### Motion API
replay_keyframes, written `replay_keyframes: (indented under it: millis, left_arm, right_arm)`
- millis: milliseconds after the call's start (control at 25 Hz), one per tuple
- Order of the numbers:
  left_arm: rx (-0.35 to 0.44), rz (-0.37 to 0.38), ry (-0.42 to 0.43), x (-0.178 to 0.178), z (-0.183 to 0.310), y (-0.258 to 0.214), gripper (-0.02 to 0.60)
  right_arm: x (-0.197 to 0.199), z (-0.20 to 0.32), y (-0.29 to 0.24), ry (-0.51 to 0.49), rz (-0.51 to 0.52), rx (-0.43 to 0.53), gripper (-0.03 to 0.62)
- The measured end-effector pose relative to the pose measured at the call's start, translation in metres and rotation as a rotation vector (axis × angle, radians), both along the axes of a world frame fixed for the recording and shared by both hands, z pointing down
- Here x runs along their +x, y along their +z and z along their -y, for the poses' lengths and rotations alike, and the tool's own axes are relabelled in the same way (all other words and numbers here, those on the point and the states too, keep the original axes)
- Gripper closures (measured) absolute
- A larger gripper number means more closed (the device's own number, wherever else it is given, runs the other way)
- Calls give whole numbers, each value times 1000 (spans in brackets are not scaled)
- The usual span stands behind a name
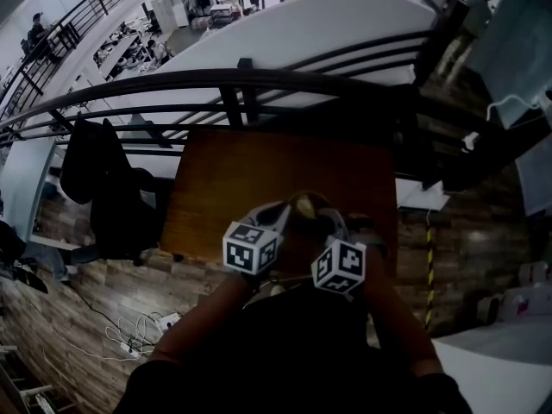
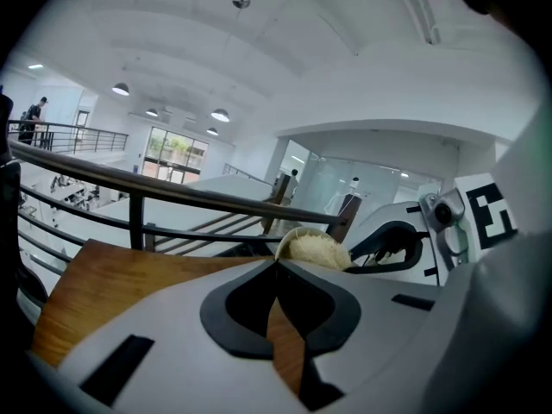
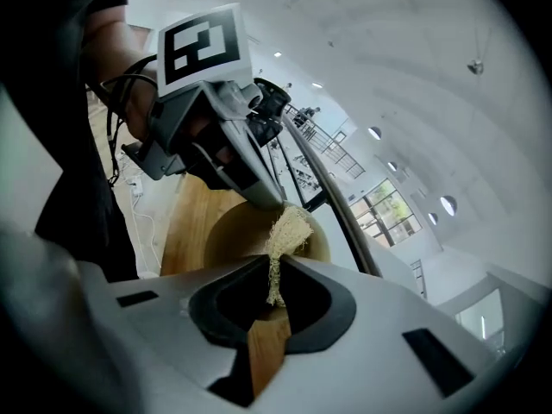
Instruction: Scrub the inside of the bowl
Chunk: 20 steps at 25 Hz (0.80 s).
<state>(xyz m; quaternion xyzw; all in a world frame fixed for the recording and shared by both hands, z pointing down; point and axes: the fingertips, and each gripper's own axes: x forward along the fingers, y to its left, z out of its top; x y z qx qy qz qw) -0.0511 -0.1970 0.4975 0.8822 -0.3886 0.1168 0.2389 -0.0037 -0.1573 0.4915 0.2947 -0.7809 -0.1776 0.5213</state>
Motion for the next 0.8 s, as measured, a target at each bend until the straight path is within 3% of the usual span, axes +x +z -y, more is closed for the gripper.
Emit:
replay_keyframes:
  millis: [240,560,800]
  left_arm:
    - [-9,-34,29,9,-9,-11,577]
    - [24,-32,27,10,-13,-23,577]
    - [74,20,13,5,-7,-28,577]
  right_arm:
    - [-8,7,-3,7,13,52,551]
    - [-31,-18,7,-96,65,-61,551]
    - [-30,-35,6,-125,92,-133,553]
